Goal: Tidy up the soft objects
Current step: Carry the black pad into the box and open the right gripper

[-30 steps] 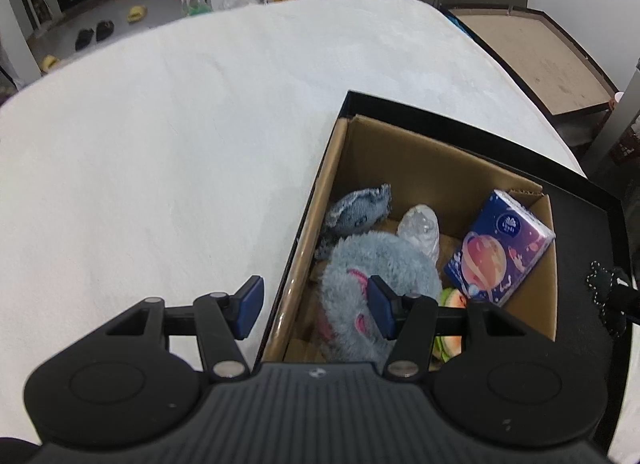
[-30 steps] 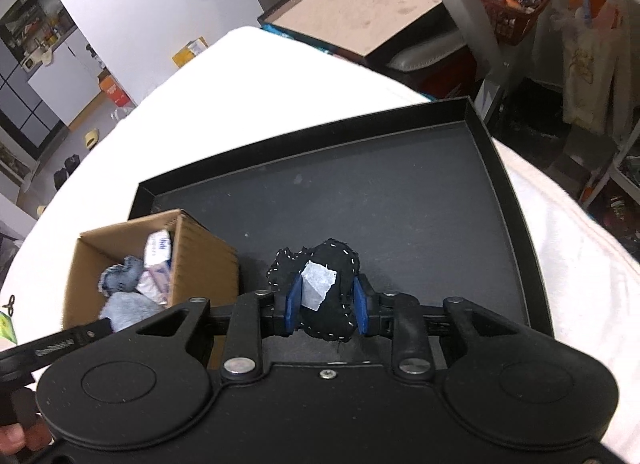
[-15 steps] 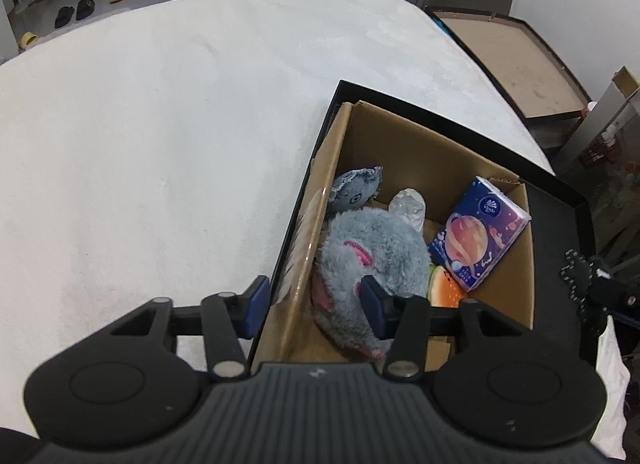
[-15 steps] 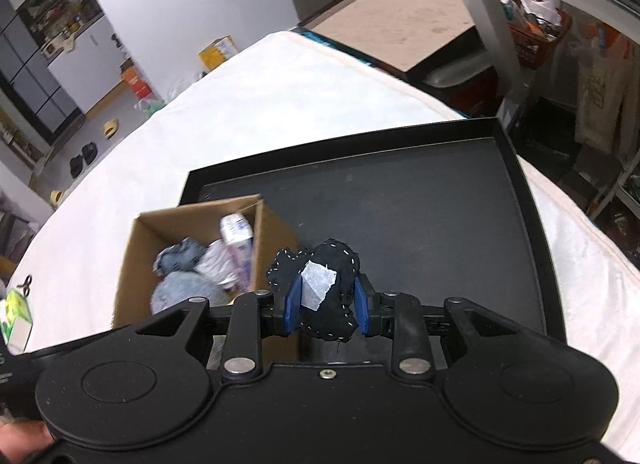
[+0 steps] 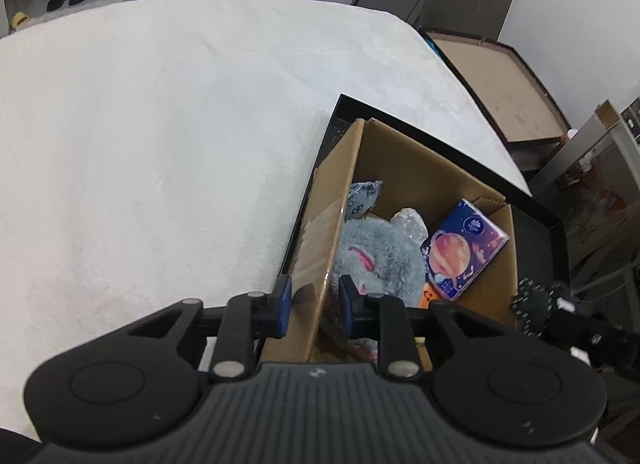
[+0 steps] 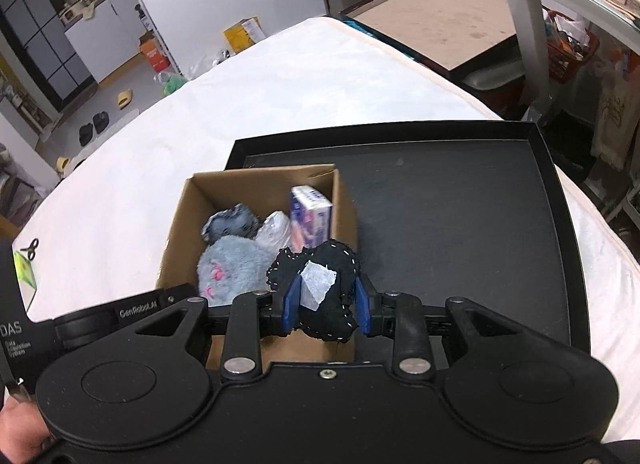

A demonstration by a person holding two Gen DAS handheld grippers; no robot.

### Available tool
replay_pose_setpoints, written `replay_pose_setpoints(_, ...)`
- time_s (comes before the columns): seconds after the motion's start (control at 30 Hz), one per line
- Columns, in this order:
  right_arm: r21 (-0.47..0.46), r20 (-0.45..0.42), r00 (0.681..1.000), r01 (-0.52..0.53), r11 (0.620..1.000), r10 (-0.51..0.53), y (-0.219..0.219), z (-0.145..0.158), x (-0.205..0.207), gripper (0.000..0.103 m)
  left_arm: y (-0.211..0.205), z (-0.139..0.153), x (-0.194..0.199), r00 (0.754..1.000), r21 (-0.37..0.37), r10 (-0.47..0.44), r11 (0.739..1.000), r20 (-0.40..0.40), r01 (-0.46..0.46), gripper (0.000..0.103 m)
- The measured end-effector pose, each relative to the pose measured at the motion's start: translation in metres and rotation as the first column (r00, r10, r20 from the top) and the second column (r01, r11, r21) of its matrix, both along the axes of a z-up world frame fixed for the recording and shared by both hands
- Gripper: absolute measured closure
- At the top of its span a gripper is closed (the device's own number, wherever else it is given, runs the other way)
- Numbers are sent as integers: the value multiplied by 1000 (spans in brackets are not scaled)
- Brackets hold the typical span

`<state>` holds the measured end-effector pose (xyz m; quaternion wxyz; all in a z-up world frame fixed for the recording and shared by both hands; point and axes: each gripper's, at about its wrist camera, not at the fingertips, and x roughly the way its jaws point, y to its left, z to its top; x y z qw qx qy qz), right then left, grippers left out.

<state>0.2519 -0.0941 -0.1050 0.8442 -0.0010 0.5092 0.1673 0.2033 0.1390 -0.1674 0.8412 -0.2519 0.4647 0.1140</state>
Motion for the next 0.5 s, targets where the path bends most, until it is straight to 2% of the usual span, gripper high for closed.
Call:
replay_pose_setpoints(0.03,-5,0,1000,-6,1000,6,3,1,-2,73,2,0,-1,1000,-7,3,1000,3,-3,86)
replay_pose_setpoints(0.33,-48,-17,999,-32,998,32,23,-2,-16,71,8,-3,-7,1000,-52,-2,999,31,3,86)
replay_pose_setpoints(0.43,-55,-21,999,-30,998,29,27,-2,-19,68,10,-3,-8,999,-66,0,998,37,2,86)
replay_pose_setpoints(0.5,-56,-25,999,-27,998,26,29,-1,-20,61,10,-3,-9,999,-68,-1,998,41,4,86)
